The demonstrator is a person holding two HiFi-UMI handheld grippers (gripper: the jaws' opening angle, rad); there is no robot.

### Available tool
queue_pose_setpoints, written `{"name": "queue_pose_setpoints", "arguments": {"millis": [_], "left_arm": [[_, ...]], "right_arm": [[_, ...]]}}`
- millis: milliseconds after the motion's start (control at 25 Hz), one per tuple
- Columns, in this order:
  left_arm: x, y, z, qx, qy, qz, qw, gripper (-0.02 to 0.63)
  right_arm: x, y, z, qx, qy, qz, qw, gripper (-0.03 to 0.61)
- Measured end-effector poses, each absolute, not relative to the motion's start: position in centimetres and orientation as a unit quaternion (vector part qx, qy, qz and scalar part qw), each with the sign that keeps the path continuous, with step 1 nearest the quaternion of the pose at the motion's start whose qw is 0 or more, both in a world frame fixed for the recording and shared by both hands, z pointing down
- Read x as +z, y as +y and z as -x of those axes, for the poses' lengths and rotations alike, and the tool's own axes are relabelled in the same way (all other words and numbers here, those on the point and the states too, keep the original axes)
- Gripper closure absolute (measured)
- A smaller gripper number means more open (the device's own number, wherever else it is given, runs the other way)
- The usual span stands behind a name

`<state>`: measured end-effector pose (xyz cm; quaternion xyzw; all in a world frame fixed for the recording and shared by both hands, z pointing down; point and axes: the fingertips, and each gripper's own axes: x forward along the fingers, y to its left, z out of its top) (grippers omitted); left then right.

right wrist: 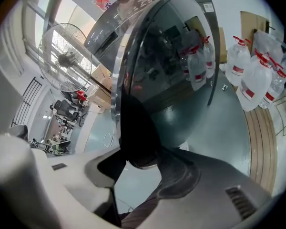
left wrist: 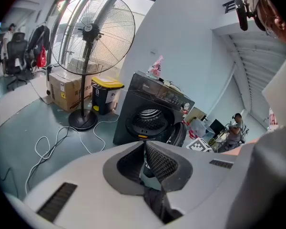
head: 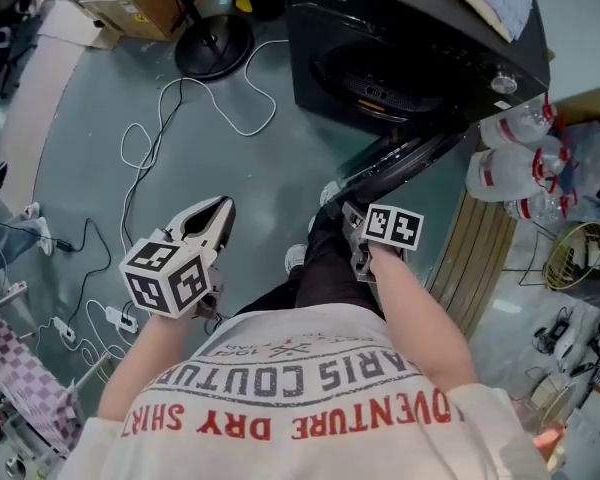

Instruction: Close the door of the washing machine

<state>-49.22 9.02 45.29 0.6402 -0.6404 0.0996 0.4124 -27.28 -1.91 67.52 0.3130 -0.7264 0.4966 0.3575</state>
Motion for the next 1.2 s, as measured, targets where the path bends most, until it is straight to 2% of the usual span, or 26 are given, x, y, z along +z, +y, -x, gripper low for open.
{"name": "queue_pose_setpoints", "arguments": {"millis": [280, 560, 920, 1200], "left_arm": [[45.3, 9.8, 51.5, 0.093, -0.659, -0.617, 0.42, 0.575], [45.3, 9.9, 54.5, 0.081, -0.68, -0.591, 0.426, 0.575], [45.0, 8.2, 57.3, 0.068, -0.695, -0.574, 0.428, 0.575], [44.6, 6.3, 59.5, 0.059, -0.705, -0.565, 0.424, 0.575]], "right_arm": [[67.0, -3.3, 31.2, 0.5, -0.744, -0.282, 0.341, 0.36], [66.4, -5.3, 34.9, 0.471, -0.776, -0.246, 0.339, 0.399], [65.4, -8.4, 38.8, 0.439, -0.806, -0.206, 0.34, 0.397], [65.0, -11.6, 40.2, 0.404, -0.821, -0.206, 0.348, 0.468]]}}
